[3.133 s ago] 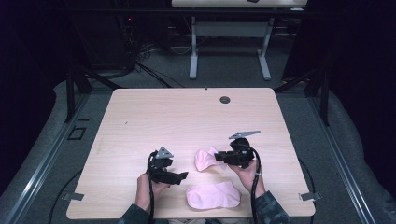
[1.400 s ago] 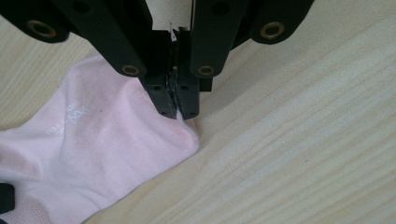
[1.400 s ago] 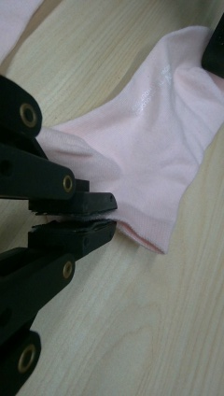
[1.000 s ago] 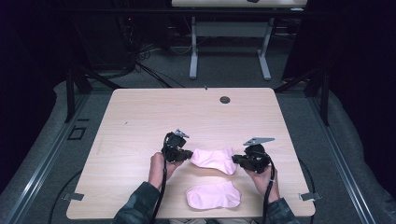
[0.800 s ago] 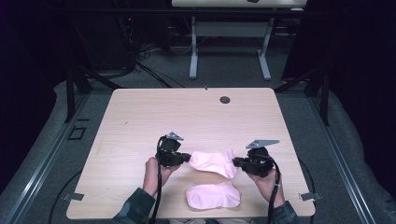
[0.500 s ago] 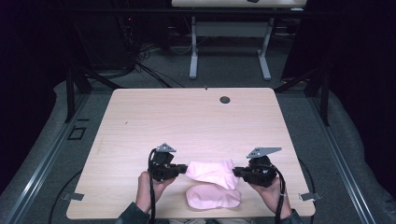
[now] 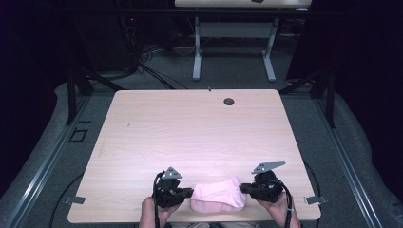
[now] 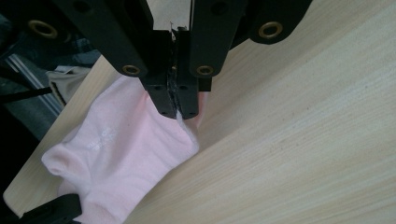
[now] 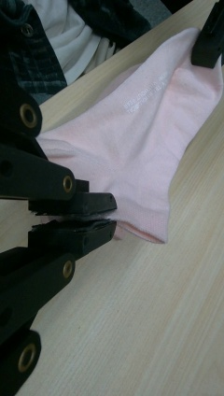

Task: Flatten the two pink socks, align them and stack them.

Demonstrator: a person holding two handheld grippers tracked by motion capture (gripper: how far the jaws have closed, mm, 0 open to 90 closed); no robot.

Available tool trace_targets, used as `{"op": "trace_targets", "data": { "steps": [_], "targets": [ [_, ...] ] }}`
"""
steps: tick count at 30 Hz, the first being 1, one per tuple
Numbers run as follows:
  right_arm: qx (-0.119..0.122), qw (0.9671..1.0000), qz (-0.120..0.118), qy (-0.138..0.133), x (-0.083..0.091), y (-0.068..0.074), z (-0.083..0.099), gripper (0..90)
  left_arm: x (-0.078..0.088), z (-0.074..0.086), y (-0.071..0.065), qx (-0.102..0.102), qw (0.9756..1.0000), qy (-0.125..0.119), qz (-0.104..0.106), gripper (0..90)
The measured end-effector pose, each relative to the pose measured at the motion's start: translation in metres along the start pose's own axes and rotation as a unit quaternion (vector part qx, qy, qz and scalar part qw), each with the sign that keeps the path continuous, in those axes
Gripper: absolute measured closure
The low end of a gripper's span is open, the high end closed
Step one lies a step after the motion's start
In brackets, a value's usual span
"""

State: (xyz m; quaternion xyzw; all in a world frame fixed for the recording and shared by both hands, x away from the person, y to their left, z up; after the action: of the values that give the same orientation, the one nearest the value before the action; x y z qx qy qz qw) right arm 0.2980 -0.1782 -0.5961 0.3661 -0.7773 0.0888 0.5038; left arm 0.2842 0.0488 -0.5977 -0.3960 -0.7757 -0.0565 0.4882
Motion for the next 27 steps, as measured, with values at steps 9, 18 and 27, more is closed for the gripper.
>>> {"op": "trace_targets", "data": {
  "steps": [9, 18, 27],
  "targets": [
    [0.013, 0.9994, 0.005, 0.031, -0.020, 0.000, 0.010, 84.5, -0.009, 0.013, 0.002, -0.019, 0.9991, 0.027, -0.028, 88.4],
    [0.019, 0.9990, 0.019, 0.035, -0.027, 0.004, 0.013, 83.7, -0.017, 0.018, 0.008, -0.038, 0.9972, 0.041, -0.051, 88.0],
    [0.015, 0.9992, 0.027, 0.025, -0.024, 0.004, 0.014, 69.2, -0.011, 0.015, 0.019, -0.036, 0.9978, 0.023, -0.050, 59.7]
  ]
}}
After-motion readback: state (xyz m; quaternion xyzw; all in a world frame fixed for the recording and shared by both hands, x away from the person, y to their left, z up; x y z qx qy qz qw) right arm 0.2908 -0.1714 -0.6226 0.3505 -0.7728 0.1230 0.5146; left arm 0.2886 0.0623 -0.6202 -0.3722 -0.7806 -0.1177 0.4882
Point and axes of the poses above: each handheld gripper's, and its own axes: x roughly backward along the jaws, z roughly out of its underside, y roughly to its left, the point moved 8 cm from there along -x, roughly forward along the jaws, and after that the axes turned 9 degrees about y, right-handed, at the moved point
